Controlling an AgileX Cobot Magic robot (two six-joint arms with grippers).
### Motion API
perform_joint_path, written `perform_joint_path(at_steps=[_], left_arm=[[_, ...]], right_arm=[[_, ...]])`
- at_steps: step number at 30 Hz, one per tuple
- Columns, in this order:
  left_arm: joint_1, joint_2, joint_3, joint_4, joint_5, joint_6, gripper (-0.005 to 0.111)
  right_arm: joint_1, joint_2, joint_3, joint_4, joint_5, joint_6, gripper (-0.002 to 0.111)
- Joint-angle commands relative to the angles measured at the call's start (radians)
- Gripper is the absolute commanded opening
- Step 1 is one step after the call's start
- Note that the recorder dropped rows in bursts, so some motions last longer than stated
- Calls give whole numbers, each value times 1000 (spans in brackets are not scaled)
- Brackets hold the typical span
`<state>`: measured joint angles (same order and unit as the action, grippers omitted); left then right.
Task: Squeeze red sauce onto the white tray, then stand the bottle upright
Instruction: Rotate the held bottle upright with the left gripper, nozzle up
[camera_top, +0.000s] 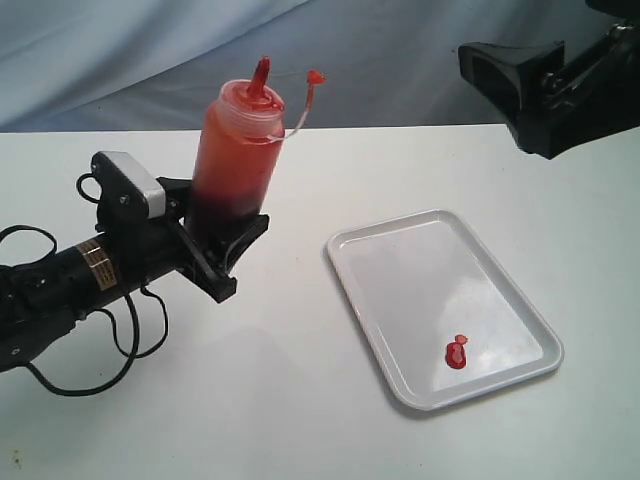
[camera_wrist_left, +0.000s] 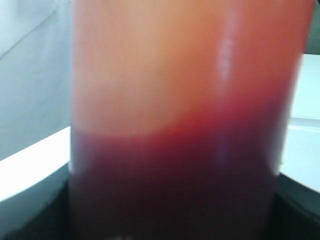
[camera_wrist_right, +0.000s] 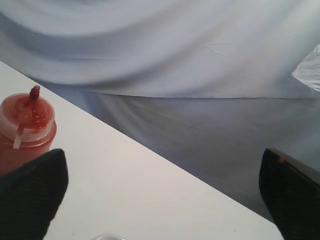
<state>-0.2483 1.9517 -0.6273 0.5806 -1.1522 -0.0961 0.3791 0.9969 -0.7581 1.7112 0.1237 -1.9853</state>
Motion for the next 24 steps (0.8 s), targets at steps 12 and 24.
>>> perform_joint_path(at_steps=[12, 24], left_arm=[[149, -24, -1, 367, -69, -165, 0], [198, -24, -1, 484, -69, -192, 0]], right_arm=[[-8, 17, 36, 1, 68, 5, 95], [-8, 284, 40, 3, 233, 3, 95]])
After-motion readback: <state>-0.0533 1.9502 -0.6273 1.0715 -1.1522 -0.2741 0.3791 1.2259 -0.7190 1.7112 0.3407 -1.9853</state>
